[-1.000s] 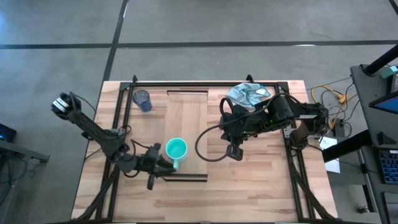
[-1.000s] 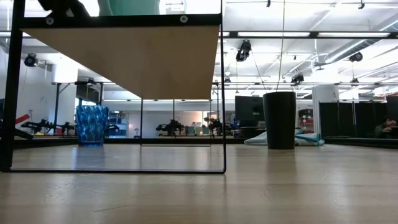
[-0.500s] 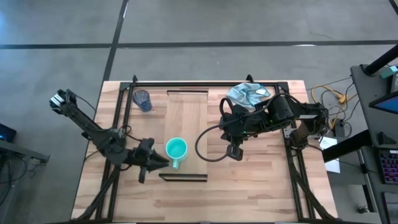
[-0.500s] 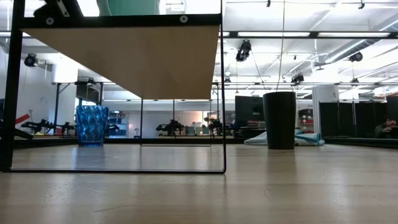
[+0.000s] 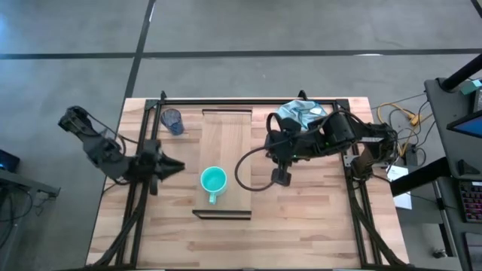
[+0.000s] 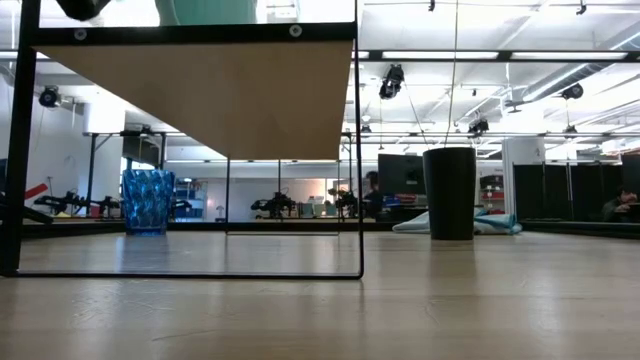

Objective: Stack small to large cups/mugs on shelf
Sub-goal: Put the blue cup on the shelf

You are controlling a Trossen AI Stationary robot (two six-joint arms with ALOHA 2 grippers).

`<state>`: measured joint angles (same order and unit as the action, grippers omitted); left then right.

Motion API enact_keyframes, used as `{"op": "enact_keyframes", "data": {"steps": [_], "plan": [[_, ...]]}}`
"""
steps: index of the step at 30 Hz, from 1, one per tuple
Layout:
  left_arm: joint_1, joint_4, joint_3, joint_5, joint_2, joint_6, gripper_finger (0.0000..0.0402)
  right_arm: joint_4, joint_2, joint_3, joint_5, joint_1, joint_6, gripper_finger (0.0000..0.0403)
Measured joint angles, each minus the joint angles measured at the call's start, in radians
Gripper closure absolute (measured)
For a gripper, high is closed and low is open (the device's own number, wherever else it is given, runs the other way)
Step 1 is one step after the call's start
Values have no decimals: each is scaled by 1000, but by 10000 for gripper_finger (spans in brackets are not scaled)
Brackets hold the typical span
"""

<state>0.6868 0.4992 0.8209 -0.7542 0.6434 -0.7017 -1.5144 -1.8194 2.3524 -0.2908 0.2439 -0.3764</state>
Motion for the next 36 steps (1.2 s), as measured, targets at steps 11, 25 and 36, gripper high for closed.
{"op": "enact_keyframes", "data": {"steps": [11,25,36], "plan": [[-37,647,417,-116,117,0,346,0,-3,0,-10,-36,-16,394],[-198,1069,615,47,280,-98,346,-31,-3,0,-26,-227,61,394],[-471,1072,603,39,307,-85,346,-23,-3,0,-25,-382,210,394]]}}
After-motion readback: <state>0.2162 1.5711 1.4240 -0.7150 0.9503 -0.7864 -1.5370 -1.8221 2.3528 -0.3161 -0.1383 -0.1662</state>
